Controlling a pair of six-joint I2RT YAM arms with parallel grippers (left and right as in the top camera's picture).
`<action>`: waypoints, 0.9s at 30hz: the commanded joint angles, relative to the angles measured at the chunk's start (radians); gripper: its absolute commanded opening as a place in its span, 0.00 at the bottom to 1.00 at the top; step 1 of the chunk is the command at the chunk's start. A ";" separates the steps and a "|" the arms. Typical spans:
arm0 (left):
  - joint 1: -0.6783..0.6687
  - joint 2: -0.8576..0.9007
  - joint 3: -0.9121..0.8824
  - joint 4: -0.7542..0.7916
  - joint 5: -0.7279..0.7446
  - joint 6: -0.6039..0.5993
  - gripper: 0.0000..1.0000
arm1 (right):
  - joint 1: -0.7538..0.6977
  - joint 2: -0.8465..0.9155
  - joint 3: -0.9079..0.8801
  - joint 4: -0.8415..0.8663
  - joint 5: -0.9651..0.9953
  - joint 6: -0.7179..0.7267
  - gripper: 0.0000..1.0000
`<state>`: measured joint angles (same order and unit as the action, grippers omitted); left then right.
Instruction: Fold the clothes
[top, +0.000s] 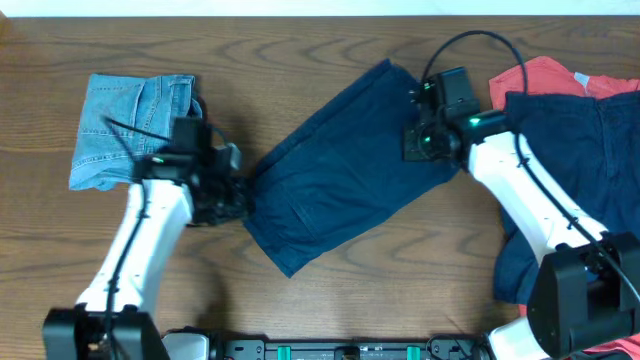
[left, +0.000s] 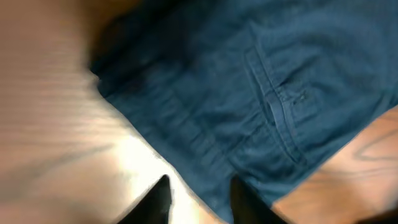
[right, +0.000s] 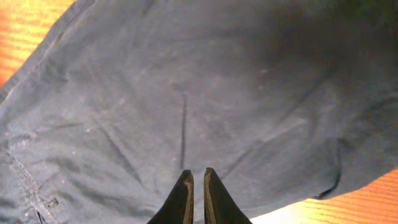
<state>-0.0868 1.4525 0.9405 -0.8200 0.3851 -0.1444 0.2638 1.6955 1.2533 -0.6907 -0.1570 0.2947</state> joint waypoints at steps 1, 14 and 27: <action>-0.054 0.028 -0.113 0.111 0.047 -0.104 0.22 | -0.021 0.004 0.001 -0.009 -0.066 -0.013 0.06; 0.012 0.114 -0.237 0.233 -0.251 -0.261 0.21 | -0.008 0.005 0.001 -0.047 -0.027 -0.146 0.13; 0.186 0.113 -0.159 0.360 0.093 -0.093 0.31 | -0.050 0.137 -0.001 0.093 0.210 -0.147 0.23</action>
<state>0.1009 1.5555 0.7498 -0.4358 0.2779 -0.3088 0.2405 1.7702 1.2533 -0.6029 -0.0120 0.1638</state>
